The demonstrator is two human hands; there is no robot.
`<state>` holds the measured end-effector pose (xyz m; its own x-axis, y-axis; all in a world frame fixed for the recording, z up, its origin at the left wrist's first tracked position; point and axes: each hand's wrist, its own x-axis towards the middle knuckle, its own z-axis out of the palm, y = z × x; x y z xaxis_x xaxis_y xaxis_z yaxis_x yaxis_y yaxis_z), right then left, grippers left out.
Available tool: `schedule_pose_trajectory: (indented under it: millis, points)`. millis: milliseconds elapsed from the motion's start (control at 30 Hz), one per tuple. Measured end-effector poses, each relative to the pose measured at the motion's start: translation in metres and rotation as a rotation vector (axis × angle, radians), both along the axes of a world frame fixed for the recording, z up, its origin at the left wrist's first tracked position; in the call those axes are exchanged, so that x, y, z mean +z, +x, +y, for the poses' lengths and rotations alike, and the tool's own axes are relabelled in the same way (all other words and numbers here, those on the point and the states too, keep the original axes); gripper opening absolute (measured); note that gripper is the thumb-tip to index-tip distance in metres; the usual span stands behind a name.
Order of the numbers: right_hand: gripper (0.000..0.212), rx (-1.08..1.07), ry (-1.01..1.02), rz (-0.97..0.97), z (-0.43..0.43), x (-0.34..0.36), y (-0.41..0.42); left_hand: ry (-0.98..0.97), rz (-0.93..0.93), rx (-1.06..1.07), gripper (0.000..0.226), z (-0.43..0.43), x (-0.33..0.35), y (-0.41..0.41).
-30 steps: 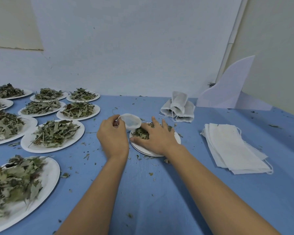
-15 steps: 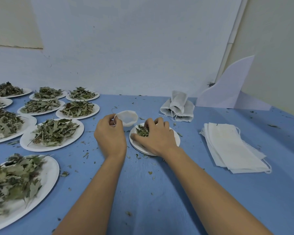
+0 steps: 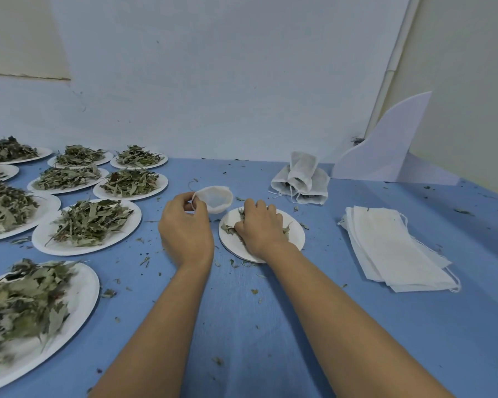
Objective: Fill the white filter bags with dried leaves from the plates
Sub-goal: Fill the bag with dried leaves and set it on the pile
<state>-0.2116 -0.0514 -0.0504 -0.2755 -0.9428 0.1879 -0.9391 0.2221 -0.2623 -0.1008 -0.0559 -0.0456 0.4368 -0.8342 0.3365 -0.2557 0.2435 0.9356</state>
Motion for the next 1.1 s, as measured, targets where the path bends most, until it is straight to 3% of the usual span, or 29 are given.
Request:
schedule_pose_trajectory:
  millis: [333,600,733,800,1000,1100]
  points:
    - [0.037,0.028,-0.065,-0.046,0.0019,-0.0008,-0.0024,0.009,-0.004,0.003,0.018,0.0001,-0.0023,0.0003]
    - [0.028,0.050,-0.078,0.083,0.0018,-0.0054,-0.0051,0.015,-0.017,0.016,0.018,0.0001,-0.0033,0.0008]
    - [0.050,0.007,-0.109,-0.057,0.0012,-0.0064,-0.0036,0.010,-0.021,0.020,0.017,-0.0005,-0.0043,0.0006]
    - [0.065,0.002,-0.091,-0.029,0.0005,-0.0070,-0.0027,0.013,-0.024,0.021,0.016,-0.0009,-0.0048,0.0005]
    - [0.026,0.032,-0.071,0.025,-0.0011,-0.0065,-0.0012,0.017,-0.023,0.024,0.015,-0.0017,-0.0060,0.0010]
    - [0.024,0.050,-0.018,0.043,-0.0015,-0.0040,-0.0009,0.014,-0.027,0.025,0.015,-0.0012,-0.0057,0.0010]
